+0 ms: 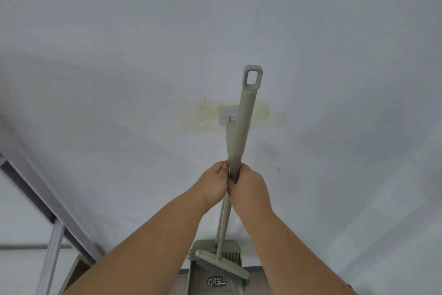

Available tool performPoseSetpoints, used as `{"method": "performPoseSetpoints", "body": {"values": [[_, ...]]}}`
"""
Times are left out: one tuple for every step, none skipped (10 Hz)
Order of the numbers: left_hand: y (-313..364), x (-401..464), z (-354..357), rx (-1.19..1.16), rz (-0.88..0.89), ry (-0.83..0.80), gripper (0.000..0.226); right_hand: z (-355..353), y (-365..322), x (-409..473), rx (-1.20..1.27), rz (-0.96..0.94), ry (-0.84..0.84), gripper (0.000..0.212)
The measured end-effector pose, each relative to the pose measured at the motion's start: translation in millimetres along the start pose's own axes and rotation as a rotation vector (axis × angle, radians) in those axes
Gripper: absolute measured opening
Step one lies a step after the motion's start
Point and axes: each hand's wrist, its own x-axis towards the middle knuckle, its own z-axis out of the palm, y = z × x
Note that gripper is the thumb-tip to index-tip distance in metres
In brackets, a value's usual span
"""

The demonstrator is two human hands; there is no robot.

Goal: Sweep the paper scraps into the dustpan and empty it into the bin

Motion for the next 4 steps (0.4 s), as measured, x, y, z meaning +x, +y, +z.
{"method": "performPoseSetpoints", "body": {"values": [[0,-3,-1,0.029,0.008,0.001,0.040,-3,-1,1,-0.017,0.010,-0.032,0.025],[2,-7,-5,0.090,0.006,0.023,0.037,-14,-3,3,-0.055,0.030,-0.114,0.026],[4,-8,-13,0.133,0.015,0.098,0.030,-29,-4,4,-0.155,0.040,-0.307,0.052],[18,-8,-38,0.150,0.077,0.222,0.025,-67,-4,12,-0.274,0.041,-0.386,0.079]]}}
